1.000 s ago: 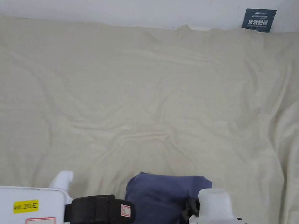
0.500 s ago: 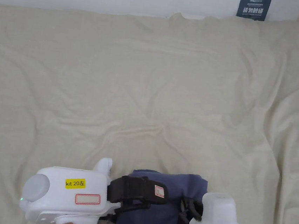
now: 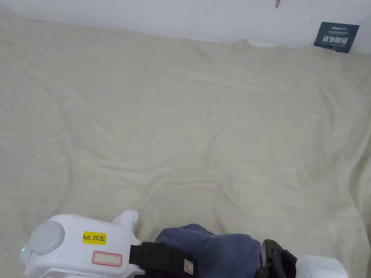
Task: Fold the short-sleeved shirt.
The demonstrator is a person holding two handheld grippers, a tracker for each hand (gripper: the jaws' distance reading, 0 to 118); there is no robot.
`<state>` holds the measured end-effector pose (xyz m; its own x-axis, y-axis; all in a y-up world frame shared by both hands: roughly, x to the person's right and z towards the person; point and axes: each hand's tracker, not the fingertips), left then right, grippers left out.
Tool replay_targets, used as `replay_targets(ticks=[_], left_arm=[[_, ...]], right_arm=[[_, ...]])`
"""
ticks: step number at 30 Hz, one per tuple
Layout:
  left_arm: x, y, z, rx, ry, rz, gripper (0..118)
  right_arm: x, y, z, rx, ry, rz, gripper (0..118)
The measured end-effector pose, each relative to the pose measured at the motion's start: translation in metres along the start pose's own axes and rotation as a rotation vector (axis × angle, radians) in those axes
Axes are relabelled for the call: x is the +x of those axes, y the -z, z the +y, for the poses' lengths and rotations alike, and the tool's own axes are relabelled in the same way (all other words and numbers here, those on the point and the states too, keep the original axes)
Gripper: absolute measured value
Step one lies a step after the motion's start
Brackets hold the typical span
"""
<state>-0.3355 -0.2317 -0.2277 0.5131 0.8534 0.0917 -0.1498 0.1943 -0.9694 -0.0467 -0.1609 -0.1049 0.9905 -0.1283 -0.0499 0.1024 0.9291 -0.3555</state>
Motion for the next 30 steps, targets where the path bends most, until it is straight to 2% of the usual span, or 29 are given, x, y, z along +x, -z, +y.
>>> replay_targets(ticks=[4,6,10,14,17,21,23,25,29,30], left_arm=[[-0.019,-0.05,0.008,0.066,0.005,0.051,40],[-0.03,-0.08,0.013,0.085,0.005,0.094,40],[-0.048,-0.154,0.033,0.121,0.055,0.242,40],[-0.068,-0.232,0.059,0.16,0.069,0.396,40],[-0.088,-0.286,0.079,0.199,0.034,0.521,40],[-0.111,-0.344,0.106,0.212,0.014,0.688,40],[-0.124,-0.37,0.114,0.243,-0.053,0.732,40],[-0.135,-0.388,0.121,0.266,-0.033,0.767,40],[-0.141,-0.403,0.137,0.16,0.11,1.085,40],[-0.145,-0.407,0.139,0.182,0.075,1.093,40]], right_arm=[[-0.026,-0.01,0.019,0.116,-0.02,-0.029,0],[-0.04,-0.01,0.025,0.149,-0.058,-0.061,0],[-0.069,-0.01,0.032,0.216,-0.1,-0.063,0],[-0.087,-0.001,0.037,0.204,-0.081,-0.047,0],[-0.095,-0.001,0.04,0.234,-0.052,-0.073,0],[-0.108,0.0,0.048,0.244,-0.062,-0.099,0],[-0.114,-0.002,0.051,0.26,-0.059,-0.12,0],[-0.117,-0.003,0.054,0.265,-0.066,-0.119,0],[-0.125,-0.004,0.053,0.24,-0.132,-0.153,0],[-0.126,-0.004,0.053,0.234,-0.13,-0.154,0]])
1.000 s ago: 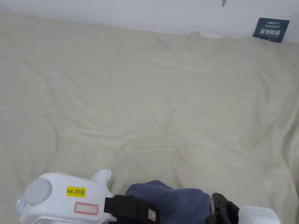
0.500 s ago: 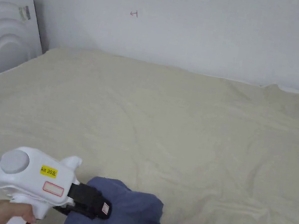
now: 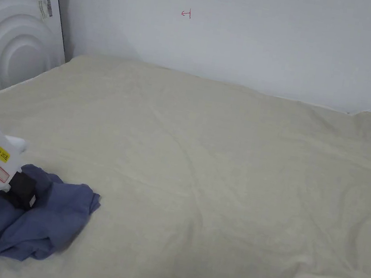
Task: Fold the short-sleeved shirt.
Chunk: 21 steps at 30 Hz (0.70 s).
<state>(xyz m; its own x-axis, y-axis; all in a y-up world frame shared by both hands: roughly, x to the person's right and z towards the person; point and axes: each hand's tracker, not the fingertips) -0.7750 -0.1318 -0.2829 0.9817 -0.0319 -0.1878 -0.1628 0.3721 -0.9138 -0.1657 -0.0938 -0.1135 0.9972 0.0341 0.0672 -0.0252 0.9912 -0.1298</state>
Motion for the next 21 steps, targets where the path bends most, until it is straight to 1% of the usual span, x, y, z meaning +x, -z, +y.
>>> replay_targets(ticks=[3,4,5,6,7,8,9,10,13,15,16,18,19,20,21], left_arm=[[-0.02,0.003,0.008,-0.005,-0.05,-0.055,40],[-0.02,0.002,0.008,0.005,-0.015,-0.038,40],[-0.024,0.0,0.01,0.045,0.033,0.036,40],[-0.027,0.002,0.012,0.047,0.056,0.059,42],[-0.033,0.002,0.015,0.04,0.061,0.089,52],[-0.039,0.001,0.017,0.051,0.016,0.115,80],[-0.046,0.002,0.019,0.064,-0.038,0.145,103],[-0.05,-0.001,0.017,0.085,-0.064,0.157,117],[-0.061,-0.018,0.007,0.218,-0.127,0.053,118],[-0.06,-0.03,-0.002,0.246,-0.186,0.017,118],[-0.058,-0.036,-0.007,0.269,-0.188,-0.014,118],[-0.048,-0.045,-0.016,0.282,-0.19,-0.097,112],[-0.04,-0.052,-0.023,0.299,-0.184,-0.147,108],[-0.029,-0.061,-0.031,0.353,-0.189,-0.154,103],[-0.016,-0.067,-0.037,0.404,-0.183,-0.163,80]], right_arm=[[-0.001,0.003,-0.001,-0.037,0.0,-0.004,0],[-0.002,0.005,-0.001,-0.047,-0.005,-0.012,0],[-0.003,0.006,-0.001,-0.048,-0.009,-0.016,0],[-0.005,0.007,0.0,-0.047,-0.015,-0.018,0],[-0.006,0.008,0.0,-0.051,-0.02,-0.018,0],[-0.006,0.01,0.0,-0.055,-0.024,-0.003,0],[-0.008,0.011,0.0,-0.058,-0.027,0.0,0],[-0.01,0.011,0.0,-0.062,-0.029,0.003,0],[-0.007,0.012,-0.005,-0.071,-0.045,0.028,0],[-0.007,0.014,-0.008,-0.074,-0.057,0.031,0],[-0.005,0.015,-0.009,-0.081,-0.052,0.034,0],[0.0,0.017,-0.009,-0.092,-0.022,0.046,0],[0.001,0.018,-0.009,-0.097,-0.017,0.045,0],[0.003,0.018,-0.009,-0.095,-0.018,0.043,0],[0.005,0.018,-0.008,-0.091,-0.019,0.042,0]])
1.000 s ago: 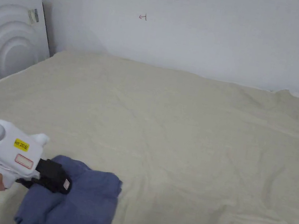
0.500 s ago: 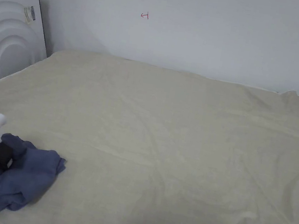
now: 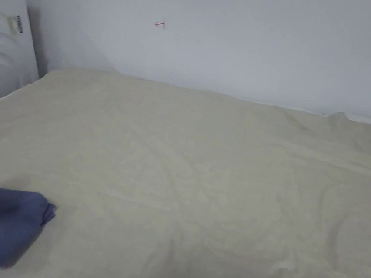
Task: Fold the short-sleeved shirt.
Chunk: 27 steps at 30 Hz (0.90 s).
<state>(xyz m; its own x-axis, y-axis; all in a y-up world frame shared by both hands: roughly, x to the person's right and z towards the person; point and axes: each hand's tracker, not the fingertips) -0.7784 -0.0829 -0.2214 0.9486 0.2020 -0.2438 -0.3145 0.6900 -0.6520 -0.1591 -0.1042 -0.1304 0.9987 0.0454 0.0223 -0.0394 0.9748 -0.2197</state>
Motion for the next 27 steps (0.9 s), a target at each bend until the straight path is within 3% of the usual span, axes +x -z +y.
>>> replay_targets(ticks=[1,2,3,5,6,11,22,27], left_arm=[[0.016,-0.009,-0.009,0.077,0.014,0.003,50],[0.035,-0.019,-0.022,0.152,0.01,-0.003,12],[0.055,-0.03,-0.034,0.235,0.035,-0.025,6],[0.106,-0.053,-0.063,0.387,0.069,-0.112,1],[0.126,-0.059,-0.072,0.351,0.075,-0.133,1],[0.229,-0.091,-0.106,0.479,0.139,-0.096,0],[0.377,-0.129,-0.174,0.627,0.101,-0.118,0],[0.424,-0.139,-0.194,0.667,0.185,-0.068,0]], right_arm=[[0.002,0.0,0.002,0.004,-0.002,-0.008,0],[0.005,0.0,0.003,0.01,0.001,-0.012,0],[0.008,0.0,0.005,0.015,0.008,-0.011,0],[0.015,-0.001,0.012,0.025,0.027,-0.01,0],[0.019,-0.003,0.015,0.032,0.033,-0.011,0],[0.045,-0.007,0.023,0.04,0.003,0.017,0],[0.105,-0.027,0.039,0.117,0.057,-0.003,4],[0.109,-0.038,0.045,0.156,0.054,-0.008,4]])
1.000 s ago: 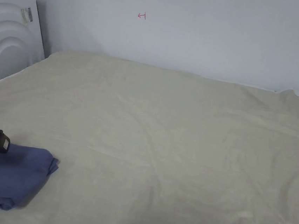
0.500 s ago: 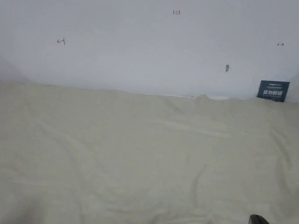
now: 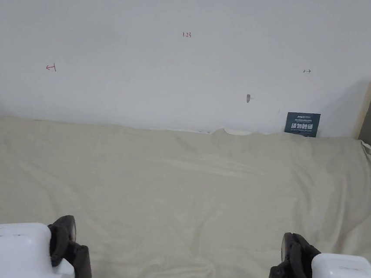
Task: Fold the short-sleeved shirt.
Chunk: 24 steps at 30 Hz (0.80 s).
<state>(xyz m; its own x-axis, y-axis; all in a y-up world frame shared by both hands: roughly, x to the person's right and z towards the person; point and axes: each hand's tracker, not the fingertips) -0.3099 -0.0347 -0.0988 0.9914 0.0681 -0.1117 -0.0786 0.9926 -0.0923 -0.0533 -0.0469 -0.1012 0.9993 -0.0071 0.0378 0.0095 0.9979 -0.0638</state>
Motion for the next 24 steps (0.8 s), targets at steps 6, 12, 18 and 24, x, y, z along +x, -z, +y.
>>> replay_targets(ticks=[6,12,18,24], left_arm=[[0.014,-0.013,-0.006,0.002,0.076,0.008,0],[0.01,-0.015,0.001,-0.007,0.116,0.026,71],[0.006,-0.024,0.015,0.02,0.091,0.014,118],[0.008,-0.029,0.022,0.02,0.135,0.039,118]], right_arm=[[0.001,-0.009,0.003,0.029,-0.009,-0.001,4],[0.002,-0.011,0.005,0.03,0.051,0.027,103],[0.004,-0.013,0.021,0.004,0.083,0.043,103],[-0.003,-0.012,0.031,-0.131,0.064,0.003,103]])
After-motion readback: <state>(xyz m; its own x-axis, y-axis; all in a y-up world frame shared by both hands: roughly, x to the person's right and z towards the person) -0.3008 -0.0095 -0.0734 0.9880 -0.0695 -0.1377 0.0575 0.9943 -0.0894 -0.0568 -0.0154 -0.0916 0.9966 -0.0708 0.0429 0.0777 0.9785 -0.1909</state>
